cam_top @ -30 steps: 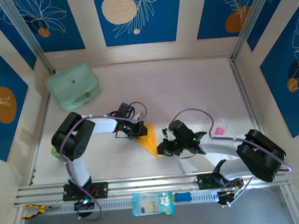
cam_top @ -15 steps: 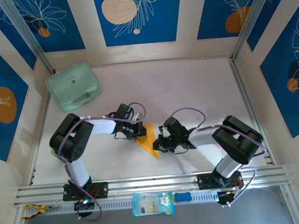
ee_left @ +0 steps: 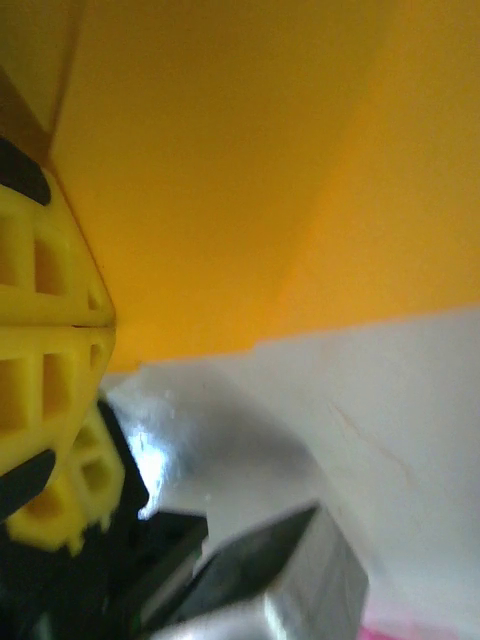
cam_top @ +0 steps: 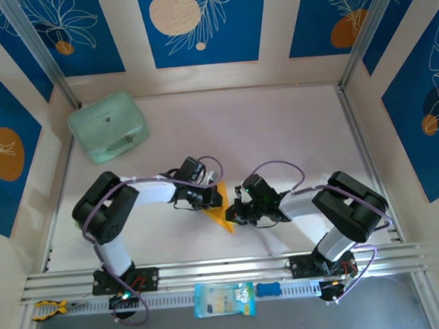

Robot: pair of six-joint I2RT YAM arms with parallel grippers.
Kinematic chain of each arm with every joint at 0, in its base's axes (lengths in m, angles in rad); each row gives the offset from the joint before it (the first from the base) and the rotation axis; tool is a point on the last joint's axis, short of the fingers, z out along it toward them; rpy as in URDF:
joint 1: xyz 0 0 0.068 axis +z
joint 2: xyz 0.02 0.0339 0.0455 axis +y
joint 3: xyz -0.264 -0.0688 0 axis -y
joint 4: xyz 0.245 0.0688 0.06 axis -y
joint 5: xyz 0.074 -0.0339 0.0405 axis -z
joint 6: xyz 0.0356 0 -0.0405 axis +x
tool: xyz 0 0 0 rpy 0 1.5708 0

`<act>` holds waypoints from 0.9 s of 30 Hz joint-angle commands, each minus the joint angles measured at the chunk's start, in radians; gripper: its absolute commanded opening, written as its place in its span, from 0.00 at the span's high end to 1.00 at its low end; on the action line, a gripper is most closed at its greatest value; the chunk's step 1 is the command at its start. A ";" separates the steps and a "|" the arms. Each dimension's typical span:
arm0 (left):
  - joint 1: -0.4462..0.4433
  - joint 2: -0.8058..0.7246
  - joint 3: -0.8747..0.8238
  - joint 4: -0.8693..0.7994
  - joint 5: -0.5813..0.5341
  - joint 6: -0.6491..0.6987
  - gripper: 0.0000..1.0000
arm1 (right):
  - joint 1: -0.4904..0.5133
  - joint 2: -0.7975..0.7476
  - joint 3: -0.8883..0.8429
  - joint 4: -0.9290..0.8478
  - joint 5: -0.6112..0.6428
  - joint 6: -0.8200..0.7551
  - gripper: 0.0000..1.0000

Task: Fold a paper plane with a square sheet of paper (pick it up from the middle)
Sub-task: Fourth fold the wing at the center of the table.

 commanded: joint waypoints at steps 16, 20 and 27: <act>0.166 0.064 0.048 -0.036 -0.007 -0.016 0.95 | -0.016 -0.014 -0.035 -0.168 -0.017 -0.048 1.00; 0.168 0.059 0.086 -0.070 -0.013 0.006 0.93 | -0.026 -0.018 -0.031 -0.175 -0.025 -0.063 1.00; 0.168 0.070 0.092 -0.094 -0.016 0.038 0.92 | -0.041 -0.040 -0.007 -0.200 -0.041 -0.087 1.00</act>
